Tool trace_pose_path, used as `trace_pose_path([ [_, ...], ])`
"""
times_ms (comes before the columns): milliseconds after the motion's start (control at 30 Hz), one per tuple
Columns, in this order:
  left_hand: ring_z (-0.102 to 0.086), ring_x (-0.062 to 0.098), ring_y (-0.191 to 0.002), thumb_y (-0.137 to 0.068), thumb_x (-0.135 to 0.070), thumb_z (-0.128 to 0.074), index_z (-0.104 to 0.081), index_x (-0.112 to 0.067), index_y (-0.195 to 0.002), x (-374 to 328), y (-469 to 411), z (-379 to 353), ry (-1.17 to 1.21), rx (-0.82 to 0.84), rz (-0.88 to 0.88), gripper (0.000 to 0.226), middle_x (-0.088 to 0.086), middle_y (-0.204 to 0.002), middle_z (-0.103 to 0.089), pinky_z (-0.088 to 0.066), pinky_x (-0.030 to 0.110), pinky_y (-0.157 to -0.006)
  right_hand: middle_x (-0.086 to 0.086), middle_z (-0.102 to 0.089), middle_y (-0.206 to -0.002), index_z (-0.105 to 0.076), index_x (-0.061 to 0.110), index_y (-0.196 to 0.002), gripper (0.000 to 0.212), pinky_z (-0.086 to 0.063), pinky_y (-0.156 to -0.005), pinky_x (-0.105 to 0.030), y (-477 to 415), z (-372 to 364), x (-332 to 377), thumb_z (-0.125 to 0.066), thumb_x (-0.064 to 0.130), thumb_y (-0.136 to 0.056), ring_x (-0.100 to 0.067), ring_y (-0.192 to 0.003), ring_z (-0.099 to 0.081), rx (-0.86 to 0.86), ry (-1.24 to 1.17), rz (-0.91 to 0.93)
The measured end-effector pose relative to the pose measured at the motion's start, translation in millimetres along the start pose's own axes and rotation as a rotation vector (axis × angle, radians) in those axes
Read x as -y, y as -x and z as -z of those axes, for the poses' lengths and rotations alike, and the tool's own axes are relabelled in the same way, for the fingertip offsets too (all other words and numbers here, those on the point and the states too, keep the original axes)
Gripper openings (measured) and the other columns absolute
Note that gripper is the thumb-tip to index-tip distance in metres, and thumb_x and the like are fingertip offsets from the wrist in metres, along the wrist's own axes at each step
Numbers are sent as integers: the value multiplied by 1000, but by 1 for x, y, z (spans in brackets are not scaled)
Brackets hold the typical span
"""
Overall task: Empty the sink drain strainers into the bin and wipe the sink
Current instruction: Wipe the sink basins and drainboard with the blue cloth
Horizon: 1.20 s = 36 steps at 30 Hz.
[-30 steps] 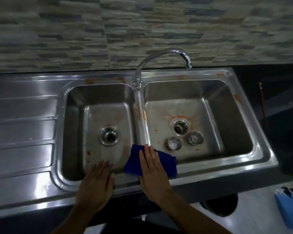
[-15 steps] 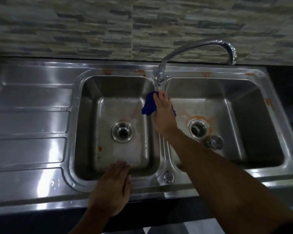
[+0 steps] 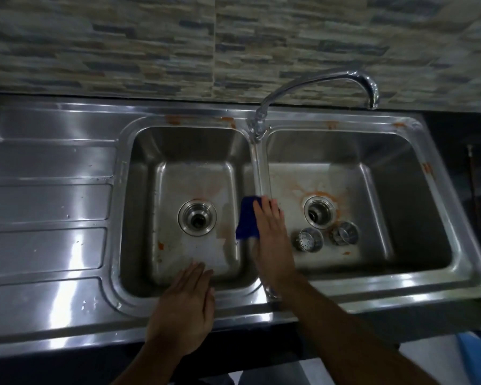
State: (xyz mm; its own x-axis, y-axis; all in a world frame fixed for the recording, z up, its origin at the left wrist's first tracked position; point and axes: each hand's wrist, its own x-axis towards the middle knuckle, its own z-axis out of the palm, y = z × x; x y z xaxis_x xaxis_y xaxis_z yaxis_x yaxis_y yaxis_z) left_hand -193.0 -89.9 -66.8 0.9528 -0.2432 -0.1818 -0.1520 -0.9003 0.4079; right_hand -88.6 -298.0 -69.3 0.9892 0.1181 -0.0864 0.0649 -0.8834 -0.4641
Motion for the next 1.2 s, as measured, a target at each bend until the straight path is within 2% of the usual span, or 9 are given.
trace_pose_path([
  [100,-65,27,-124,-94,-29,-44,-72,-7,-123,-1,0,0,-2,-23,-9,46,14,-130,-69,-42,37,-115,-5,-10,-167,-22,14,-158,75,-12,-126,-48,-73,13,2,-57,8,-92,-24,-155,0,-1,-29,14],
  [200,-66,26,-124,-93,-31,-44,-72,-6,-123,-3,0,6,-3,-6,-3,48,14,-129,-70,-45,40,-112,-8,-13,-166,-25,14,-157,73,-7,-127,-47,-121,20,9,-58,5,-92,-30,-155,-4,8,-6,-1],
  [367,-62,26,-130,-94,-37,-43,-68,-12,-130,17,-10,20,62,-38,-1,51,9,-137,-66,-42,34,-115,-3,-26,-163,-40,18,-152,59,-13,-124,-37,-85,6,12,-55,3,-96,-25,-154,-11,-162,-33,-42],
  [467,-63,34,-126,-98,-34,-39,-70,-6,-126,52,-28,37,10,-109,-40,50,15,-132,-68,-38,43,-116,-3,-23,-164,-36,17,-153,62,-22,-124,-43,-84,1,9,-53,1,-96,-23,-154,-12,-144,26,-50],
  [567,-54,36,-136,-99,-33,-38,-64,-3,-131,90,-49,61,-15,-172,16,51,19,-139,-62,-40,56,-116,-2,-19,-166,-31,19,-155,66,-25,-122,-44,-100,-1,13,-55,1,-96,-23,-155,-10,-127,72,-66],
  [633,-47,36,-140,-100,-34,-37,-58,-3,-136,111,-60,76,-27,-215,51,53,20,-145,-56,-36,57,-118,-2,-20,-165,-31,19,-155,66,-24,-122,-45,-111,-3,17,-56,1,-97,-24,-155,-11,-133,96,-66],
  [800,-32,36,-151,-101,-36,-33,-43,-2,-150,141,-74,90,22,-209,169,60,20,-157,-41,-25,60,-123,-8,-39,-157,-50,15,-144,55,-25,-123,-49,-140,-9,31,-59,-1,-93,-30,-150,-27,-284,-18,-156],
  [1033,-29,29,-153,-103,-40,-24,-43,-4,-151,146,-81,84,27,-221,213,63,15,-159,-40,-18,49,-127,-8,-42,-155,-53,13,-141,51,-24,-123,-49,-161,-29,55,-57,-2,-92,-32,-148,-30,-470,-148,-313],
  [1200,-31,28,-152,-102,-35,-28,-45,-4,-150,149,-82,83,34,-241,189,59,14,-159,-40,-6,32,-130,-3,-40,-157,-53,20,-140,52,-22,-123,-49,-179,-29,76,-55,2,-91,-29,-150,-27,-514,-290,-428],
])
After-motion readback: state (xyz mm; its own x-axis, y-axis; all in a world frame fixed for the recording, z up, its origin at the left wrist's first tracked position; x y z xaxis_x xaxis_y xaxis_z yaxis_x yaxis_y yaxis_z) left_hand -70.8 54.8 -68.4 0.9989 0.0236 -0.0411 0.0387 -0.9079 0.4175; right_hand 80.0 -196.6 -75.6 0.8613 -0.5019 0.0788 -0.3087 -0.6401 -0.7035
